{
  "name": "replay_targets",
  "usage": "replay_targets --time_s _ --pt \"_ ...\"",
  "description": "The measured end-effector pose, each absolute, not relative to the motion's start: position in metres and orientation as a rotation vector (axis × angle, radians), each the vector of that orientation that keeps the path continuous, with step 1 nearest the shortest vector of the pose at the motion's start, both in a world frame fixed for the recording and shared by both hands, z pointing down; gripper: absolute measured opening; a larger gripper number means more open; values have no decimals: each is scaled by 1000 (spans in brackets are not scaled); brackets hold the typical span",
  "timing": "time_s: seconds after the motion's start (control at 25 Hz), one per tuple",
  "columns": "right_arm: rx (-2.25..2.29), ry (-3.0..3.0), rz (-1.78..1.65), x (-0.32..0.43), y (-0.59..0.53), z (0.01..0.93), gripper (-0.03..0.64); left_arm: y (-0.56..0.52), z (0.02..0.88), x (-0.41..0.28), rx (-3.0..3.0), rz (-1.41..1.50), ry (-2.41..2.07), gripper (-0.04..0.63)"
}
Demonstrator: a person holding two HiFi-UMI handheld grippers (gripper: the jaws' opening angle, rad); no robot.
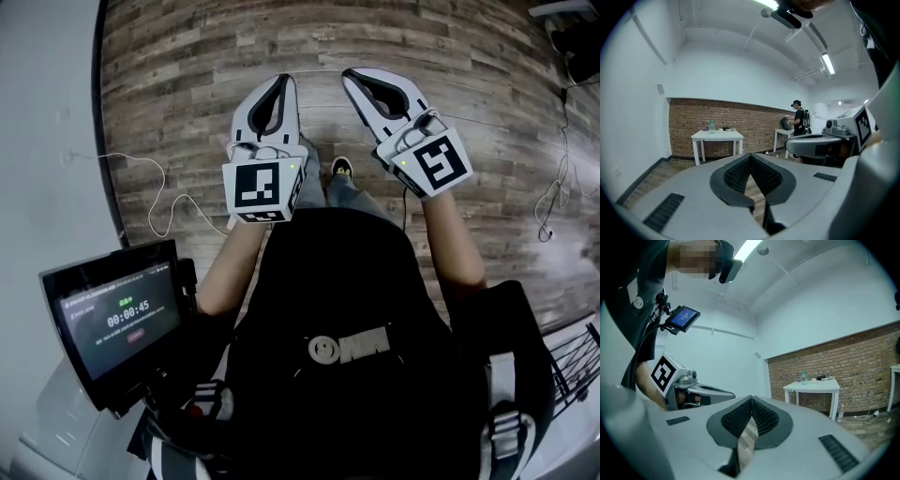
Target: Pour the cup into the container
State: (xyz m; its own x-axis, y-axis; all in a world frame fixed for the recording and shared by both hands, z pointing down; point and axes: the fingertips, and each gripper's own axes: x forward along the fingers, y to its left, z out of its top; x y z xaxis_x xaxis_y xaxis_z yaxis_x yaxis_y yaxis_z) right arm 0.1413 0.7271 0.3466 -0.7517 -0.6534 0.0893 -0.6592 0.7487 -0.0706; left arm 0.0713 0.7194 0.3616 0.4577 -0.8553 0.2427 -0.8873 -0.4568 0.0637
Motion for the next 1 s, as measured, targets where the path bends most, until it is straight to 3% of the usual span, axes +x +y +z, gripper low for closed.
replay_targets --time_s 0.32,1.0 --pt "1115 -2859 199 161 768 352 6 774 366 81 2501 290 -1531 -2" --pt "1206 -2743 156 123 829 376 6 824 385 36 2557 248 -1430 -2"
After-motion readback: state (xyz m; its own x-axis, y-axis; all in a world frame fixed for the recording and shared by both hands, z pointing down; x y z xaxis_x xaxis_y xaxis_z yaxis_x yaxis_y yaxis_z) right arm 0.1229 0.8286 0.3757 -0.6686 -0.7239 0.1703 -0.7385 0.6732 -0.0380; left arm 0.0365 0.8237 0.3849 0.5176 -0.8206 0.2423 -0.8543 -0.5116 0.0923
